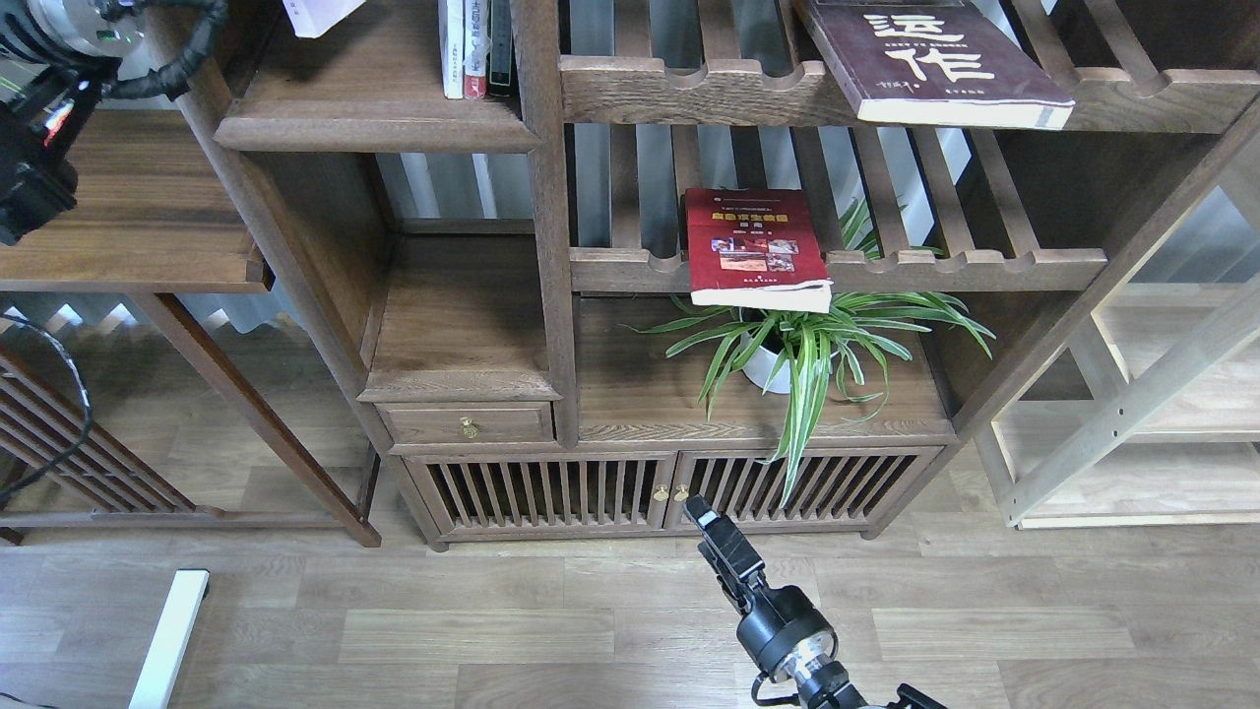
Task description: Organize books on shelf
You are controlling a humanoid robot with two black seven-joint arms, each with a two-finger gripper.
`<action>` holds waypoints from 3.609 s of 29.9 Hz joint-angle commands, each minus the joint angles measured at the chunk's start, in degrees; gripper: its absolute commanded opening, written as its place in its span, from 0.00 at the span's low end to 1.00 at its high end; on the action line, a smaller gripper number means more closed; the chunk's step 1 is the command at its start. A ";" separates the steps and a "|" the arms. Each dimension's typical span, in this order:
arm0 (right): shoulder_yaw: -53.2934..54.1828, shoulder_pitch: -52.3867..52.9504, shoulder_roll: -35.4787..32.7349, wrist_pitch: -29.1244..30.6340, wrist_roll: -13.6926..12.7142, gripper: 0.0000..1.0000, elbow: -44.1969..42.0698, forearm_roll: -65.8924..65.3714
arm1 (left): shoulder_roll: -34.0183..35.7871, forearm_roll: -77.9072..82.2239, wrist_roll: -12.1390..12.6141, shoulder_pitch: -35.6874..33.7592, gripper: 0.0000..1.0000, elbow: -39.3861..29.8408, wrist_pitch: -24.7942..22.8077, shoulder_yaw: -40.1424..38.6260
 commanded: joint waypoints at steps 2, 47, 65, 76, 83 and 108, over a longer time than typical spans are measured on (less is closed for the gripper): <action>0.09 -0.53 0.00 0.00 0.08 0.99 0.94 0.00 | -0.54 0.01 -3.27 0.59 0.04 0.00 -0.50 3.59; -0.44 -3.08 0.00 0.00 0.17 0.99 1.56 0.17 | -5.81 2.82 -15.06 4.98 0.69 -1.23 2.40 13.36; -0.18 -4.49 0.00 0.00 0.17 0.99 1.56 0.00 | -6.34 2.56 -20.07 10.69 0.87 -10.36 2.32 6.42; -0.88 -4.49 0.00 0.00 0.17 0.99 1.56 -0.35 | 7.54 2.47 -19.72 20.08 0.87 -31.09 5.74 0.37; -0.88 -4.40 0.00 0.00 -0.10 0.99 1.47 -0.71 | 14.13 2.47 -19.54 25.45 0.89 -40.33 5.57 -5.45; 0.44 2.81 0.00 0.00 -0.45 0.99 3.23 -3.69 | 7.65 2.29 -19.80 50.94 0.98 -58.10 -14.37 -26.37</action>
